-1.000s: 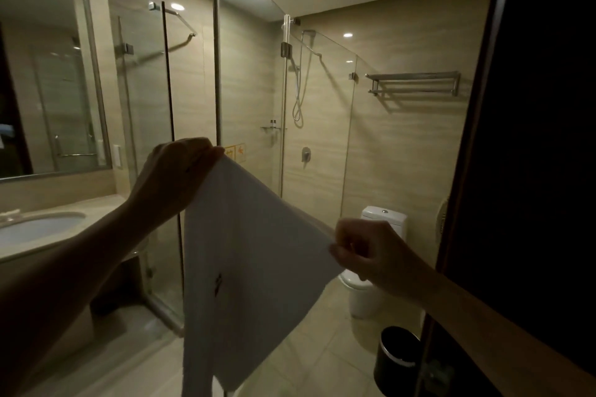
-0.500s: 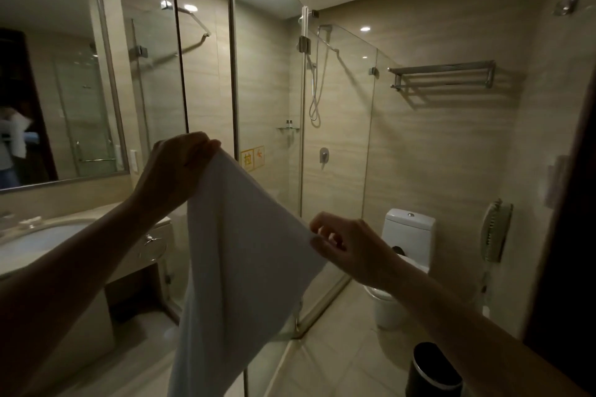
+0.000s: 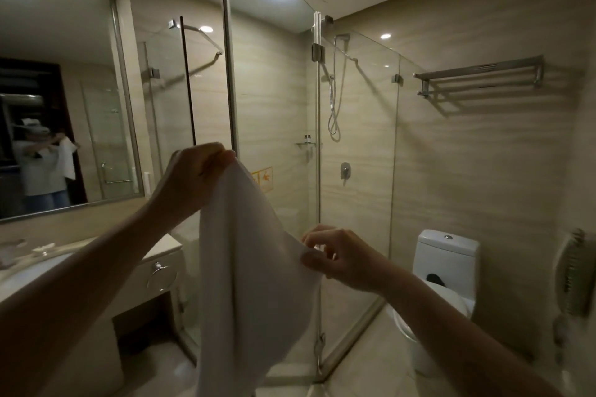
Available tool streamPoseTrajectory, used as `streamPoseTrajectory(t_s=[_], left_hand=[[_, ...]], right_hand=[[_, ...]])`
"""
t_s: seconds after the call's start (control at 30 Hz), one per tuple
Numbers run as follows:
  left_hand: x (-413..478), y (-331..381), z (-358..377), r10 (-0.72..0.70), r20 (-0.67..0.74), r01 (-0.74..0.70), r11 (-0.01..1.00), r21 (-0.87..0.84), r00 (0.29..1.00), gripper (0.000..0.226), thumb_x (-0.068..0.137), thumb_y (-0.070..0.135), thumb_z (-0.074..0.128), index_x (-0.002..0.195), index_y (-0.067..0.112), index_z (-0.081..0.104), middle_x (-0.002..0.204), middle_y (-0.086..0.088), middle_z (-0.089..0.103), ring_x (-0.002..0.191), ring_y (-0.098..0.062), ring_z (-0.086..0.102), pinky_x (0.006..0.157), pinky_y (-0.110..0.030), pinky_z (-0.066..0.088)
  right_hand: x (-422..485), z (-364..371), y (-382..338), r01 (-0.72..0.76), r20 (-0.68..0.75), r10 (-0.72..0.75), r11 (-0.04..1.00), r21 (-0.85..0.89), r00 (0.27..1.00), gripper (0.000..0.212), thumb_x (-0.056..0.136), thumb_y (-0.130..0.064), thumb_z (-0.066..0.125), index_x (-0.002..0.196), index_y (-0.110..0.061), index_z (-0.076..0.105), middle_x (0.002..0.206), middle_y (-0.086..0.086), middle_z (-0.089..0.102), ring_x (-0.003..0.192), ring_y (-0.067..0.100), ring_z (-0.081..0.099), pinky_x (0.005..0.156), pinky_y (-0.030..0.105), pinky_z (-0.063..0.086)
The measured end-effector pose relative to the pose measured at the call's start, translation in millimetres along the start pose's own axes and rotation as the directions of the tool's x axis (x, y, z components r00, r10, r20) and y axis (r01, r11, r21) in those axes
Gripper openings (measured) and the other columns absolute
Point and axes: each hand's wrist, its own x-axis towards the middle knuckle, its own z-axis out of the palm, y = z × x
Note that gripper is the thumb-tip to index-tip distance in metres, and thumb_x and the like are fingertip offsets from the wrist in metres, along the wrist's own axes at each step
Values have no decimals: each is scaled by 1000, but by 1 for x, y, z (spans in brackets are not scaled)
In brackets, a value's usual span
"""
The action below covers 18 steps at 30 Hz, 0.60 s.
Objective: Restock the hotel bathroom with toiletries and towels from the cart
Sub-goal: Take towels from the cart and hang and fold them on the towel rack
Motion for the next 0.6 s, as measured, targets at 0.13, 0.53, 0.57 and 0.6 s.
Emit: streamPoseTrajectory(t_s=[0.13, 0.53, 0.57, 0.6], left_hand=[[16, -17, 40, 3, 10, -3, 998, -62, 1000, 40, 89, 33, 43, 69, 2, 58, 56, -13, 52, 56, -27, 51, 54, -27, 37], [85, -79, 196, 88, -12, -88, 979, -186, 996, 34, 89, 28, 48, 57, 22, 37, 45, 10, 31, 48, -19, 34, 53, -25, 18], [93, -85, 213, 90, -19, -92, 971, -220, 996, 33, 89, 28, 48, 58, 21, 39, 46, 11, 32, 49, -22, 35, 54, -25, 18], [101, -91, 227, 89, -24, -92, 970, -227, 996, 32, 89, 28, 48, 59, 19, 40, 46, 11, 32, 50, -25, 36, 54, -26, 19]], right_hand=[[15, -8, 33, -101, 91, 94, 992, 73, 991, 31, 89, -32, 57, 97, -4, 64, 86, 11, 65, 61, 12, 59, 59, 25, 50], [36, -25, 146, -242, -113, 261, 958, 152, 959, 28, 91, -12, 57, 70, -30, 54, 65, -24, 63, 60, -3, 62, 56, 14, 52], [39, -34, 157, -254, -183, 279, 956, 149, 943, 28, 91, -11, 56, 69, -28, 54, 63, -23, 62, 57, -7, 60, 54, 10, 48], [41, -44, 164, -252, -250, 281, 957, 141, 927, 27, 90, -11, 57, 68, -26, 53, 60, -22, 61, 55, -8, 57, 52, 7, 44]])
